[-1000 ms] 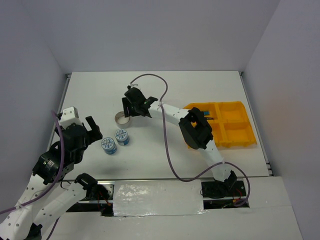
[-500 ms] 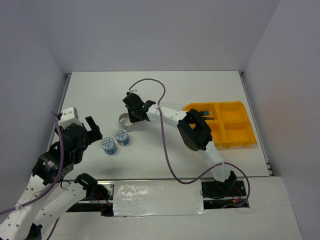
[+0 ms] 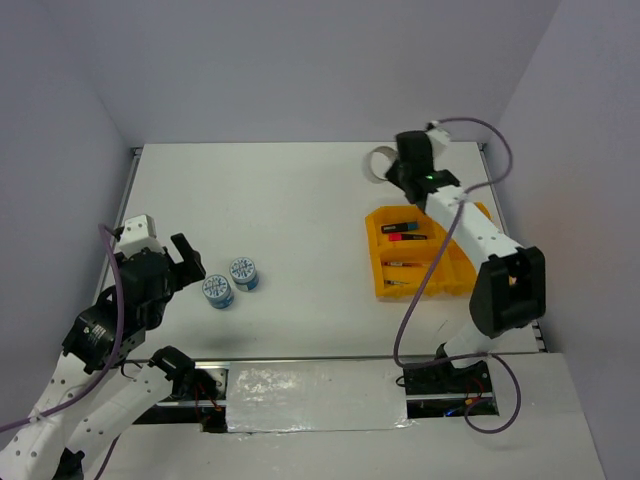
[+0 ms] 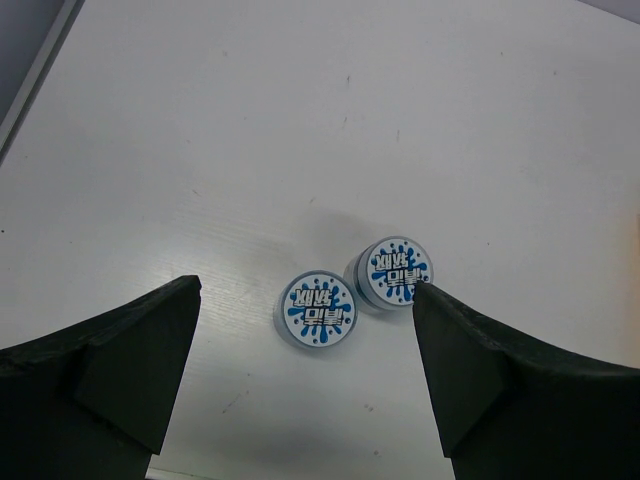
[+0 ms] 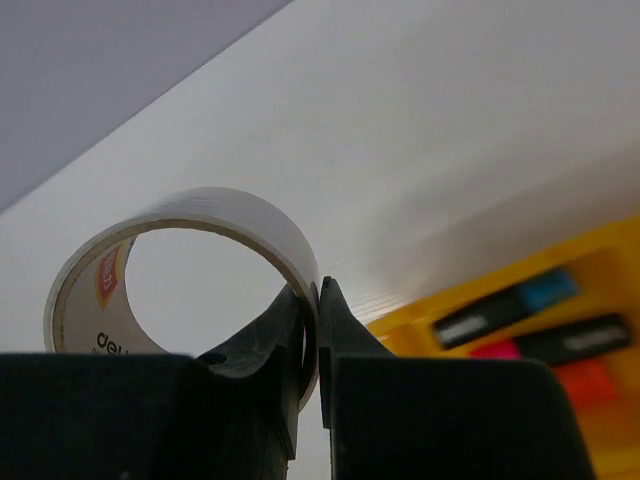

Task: Sort the stationery into containers
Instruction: Place the stationery in the storage box.

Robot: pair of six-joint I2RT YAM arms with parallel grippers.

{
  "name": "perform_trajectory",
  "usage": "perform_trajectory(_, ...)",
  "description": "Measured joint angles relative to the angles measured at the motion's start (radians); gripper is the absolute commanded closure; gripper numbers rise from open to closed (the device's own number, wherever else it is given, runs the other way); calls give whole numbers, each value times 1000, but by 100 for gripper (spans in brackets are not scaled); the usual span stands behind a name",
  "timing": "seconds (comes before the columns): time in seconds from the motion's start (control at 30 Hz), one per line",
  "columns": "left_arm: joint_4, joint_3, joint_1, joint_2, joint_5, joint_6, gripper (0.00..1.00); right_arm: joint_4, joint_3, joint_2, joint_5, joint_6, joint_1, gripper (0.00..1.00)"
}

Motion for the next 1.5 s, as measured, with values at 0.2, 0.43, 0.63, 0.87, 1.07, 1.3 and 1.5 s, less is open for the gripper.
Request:
perform_trajectory(0.2, 10, -2, 0, 1, 19, 5, 1, -21, -318, -141, 57, 83, -305, 100)
perform_trajectory(0.43, 14, -2, 0, 5, 34, 24, 1, -76, -421, -280, 148, 147, -416, 100)
perform_trajectory(0.63, 19, -2, 0, 5, 43, 26, 1, -62, -428, -280, 156, 142, -519, 100)
perform_trajectory(0.87, 27, -2, 0, 11, 63, 35, 1, -21, -429, -218, 113, 95, -556, 94)
perform_trajectory(1.07, 33, -8, 0, 12, 85, 53, 1, 3, -415, -155, 76, 63, -557, 87)
perform_trajectory(1.3, 38, -18, 0, 11, 108, 64, 1, 17, -412, -137, 51, 50, -557, 46)
perform_trajectory(1.5, 52, -19, 0, 11, 124, 76, 1, 16, -412, -157, 37, 40, -557, 39)
